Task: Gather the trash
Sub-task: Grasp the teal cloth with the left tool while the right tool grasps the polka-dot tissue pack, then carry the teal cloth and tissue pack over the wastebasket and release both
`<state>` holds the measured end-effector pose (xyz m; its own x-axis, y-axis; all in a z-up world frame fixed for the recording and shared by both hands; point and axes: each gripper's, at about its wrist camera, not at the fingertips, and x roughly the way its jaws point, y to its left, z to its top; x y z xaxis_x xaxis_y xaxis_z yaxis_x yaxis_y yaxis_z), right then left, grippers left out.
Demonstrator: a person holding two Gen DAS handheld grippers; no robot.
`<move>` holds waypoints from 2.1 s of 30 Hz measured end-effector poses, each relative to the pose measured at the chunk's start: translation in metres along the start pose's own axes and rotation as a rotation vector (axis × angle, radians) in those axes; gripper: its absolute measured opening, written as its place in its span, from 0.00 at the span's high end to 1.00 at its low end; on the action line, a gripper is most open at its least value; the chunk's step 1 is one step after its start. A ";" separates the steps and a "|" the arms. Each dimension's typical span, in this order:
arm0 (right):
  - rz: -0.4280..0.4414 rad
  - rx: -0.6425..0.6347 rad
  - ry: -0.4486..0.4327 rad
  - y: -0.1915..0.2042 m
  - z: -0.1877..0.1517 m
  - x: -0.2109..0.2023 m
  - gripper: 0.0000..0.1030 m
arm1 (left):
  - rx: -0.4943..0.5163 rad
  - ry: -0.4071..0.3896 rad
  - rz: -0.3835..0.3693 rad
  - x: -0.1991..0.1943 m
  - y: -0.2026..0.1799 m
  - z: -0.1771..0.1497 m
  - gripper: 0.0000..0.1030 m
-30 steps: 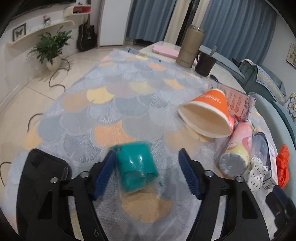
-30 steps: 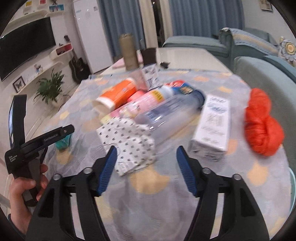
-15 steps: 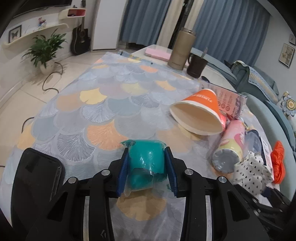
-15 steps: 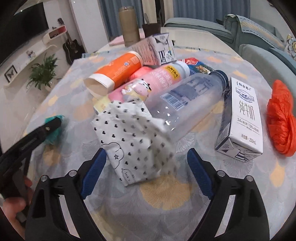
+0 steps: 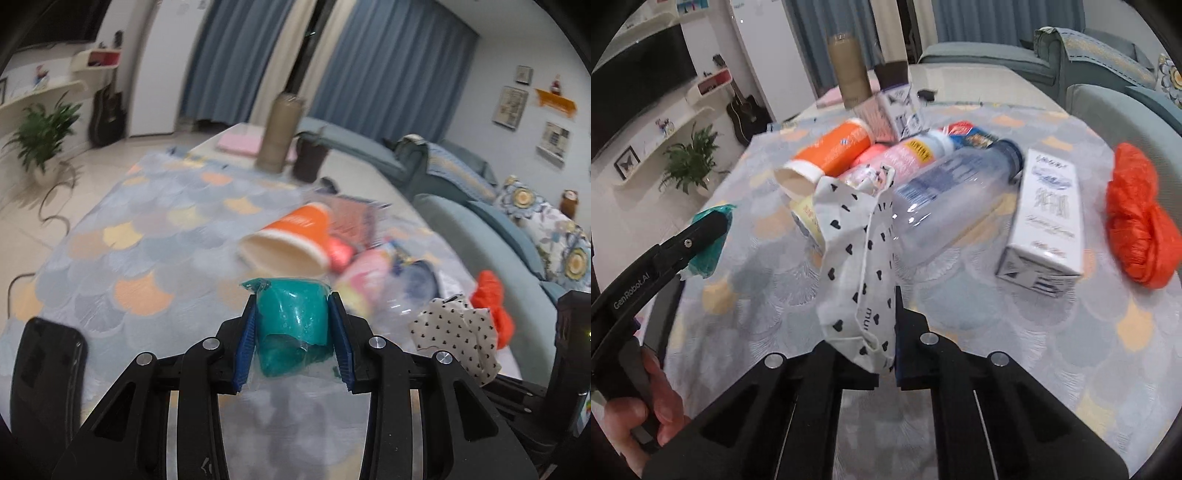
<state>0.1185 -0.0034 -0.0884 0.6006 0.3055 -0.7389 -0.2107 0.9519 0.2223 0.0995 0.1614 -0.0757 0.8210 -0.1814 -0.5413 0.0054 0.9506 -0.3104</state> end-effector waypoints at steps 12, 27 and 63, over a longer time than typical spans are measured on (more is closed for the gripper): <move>-0.093 0.090 -0.150 -0.076 0.012 -0.100 0.96 | 0.138 -0.087 -0.157 -0.030 -0.110 0.016 0.66; -0.324 0.255 -0.244 -0.219 -0.017 -0.206 0.96 | 0.348 -0.086 -0.334 -0.032 -0.268 -0.011 0.66; -0.416 0.757 0.123 -0.421 -0.128 -0.147 0.96 | 0.500 0.366 -0.514 0.121 -0.430 -0.137 0.64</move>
<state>0.0205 -0.4522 -0.1544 0.4178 -0.0332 -0.9079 0.6027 0.7579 0.2496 0.1185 -0.3043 -0.1146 0.4076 -0.6157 -0.6744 0.6580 0.7101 -0.2506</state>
